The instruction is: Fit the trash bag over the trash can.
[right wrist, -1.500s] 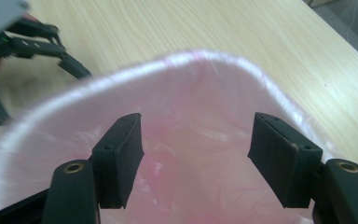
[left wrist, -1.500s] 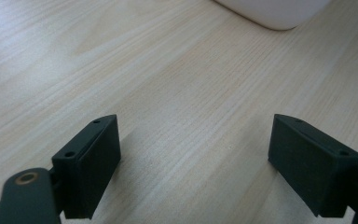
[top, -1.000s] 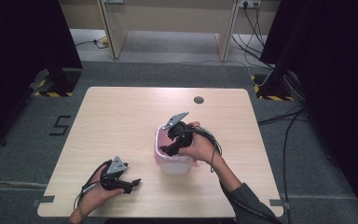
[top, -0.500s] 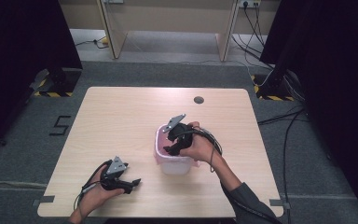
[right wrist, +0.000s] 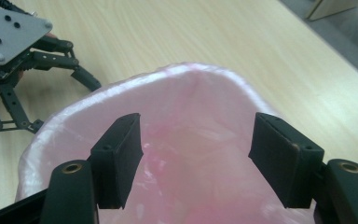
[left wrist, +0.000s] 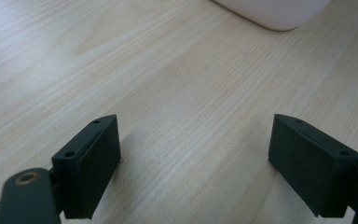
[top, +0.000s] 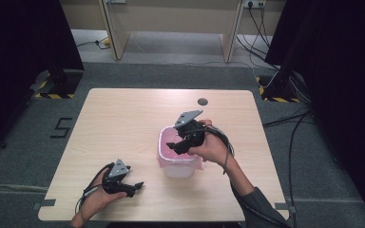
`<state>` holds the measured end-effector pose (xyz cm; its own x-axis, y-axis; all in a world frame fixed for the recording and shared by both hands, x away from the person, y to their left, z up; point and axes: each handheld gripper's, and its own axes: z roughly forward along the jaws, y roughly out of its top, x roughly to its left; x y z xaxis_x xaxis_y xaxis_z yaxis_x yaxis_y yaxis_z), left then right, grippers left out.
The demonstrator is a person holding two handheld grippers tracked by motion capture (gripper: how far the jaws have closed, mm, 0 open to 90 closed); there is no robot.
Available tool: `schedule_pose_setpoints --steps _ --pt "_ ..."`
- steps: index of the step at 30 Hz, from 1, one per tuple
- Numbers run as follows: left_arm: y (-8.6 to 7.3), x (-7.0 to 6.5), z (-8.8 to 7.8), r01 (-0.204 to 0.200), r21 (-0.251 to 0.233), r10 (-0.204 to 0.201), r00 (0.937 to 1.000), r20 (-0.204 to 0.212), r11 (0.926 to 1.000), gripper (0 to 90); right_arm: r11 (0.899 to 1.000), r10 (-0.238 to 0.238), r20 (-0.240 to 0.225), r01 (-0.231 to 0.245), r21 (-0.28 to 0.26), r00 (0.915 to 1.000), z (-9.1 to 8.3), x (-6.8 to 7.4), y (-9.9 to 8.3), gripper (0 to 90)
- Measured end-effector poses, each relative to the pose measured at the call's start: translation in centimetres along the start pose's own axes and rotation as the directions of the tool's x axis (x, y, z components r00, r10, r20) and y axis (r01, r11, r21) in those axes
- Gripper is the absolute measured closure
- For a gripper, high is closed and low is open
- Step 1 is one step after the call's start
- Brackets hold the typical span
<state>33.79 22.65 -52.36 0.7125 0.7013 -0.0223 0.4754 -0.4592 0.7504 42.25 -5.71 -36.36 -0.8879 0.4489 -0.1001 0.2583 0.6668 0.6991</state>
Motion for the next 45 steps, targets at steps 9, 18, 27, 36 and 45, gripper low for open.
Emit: schedule_pose_setpoints --steps 9,18,27,36,45 --pt "0.0 0.0 0.0 0.001 0.0 -0.001 1.0 0.0 1.0 15.8 0.989 0.074 0.032 -0.07 -0.128 0.9967 -3.6 -1.2 -2.0 32.6" --pt "0.0 0.0 0.0 0.002 0.0 -0.002 1.0 0.001 1.0 15.8 0.969 0.154 0.085 -0.134 -0.206 0.9844 -6.0 -2.1 -5.0 32.3" --pt "0.0 0.0 0.0 0.001 0.0 -0.001 1.0 0.001 1.0 15.8 0.953 0.222 0.108 -0.192 -0.232 0.9691 -6.8 -2.4 -7.7 31.5" --pt "0.0 0.0 0.0 0.002 -0.001 -0.002 1.0 0.001 1.0 15.7 0.932 0.288 0.113 -0.252 -0.259 0.9508 -7.0 -2.4 -9.8 29.5" --pt "0.0 0.0 0.0 0.002 -0.001 -0.002 1.0 0.0 1.0 15.7 0.913 0.345 0.12 -0.303 -0.272 0.9309 -6.9 -2.4 -11.7 26.8"
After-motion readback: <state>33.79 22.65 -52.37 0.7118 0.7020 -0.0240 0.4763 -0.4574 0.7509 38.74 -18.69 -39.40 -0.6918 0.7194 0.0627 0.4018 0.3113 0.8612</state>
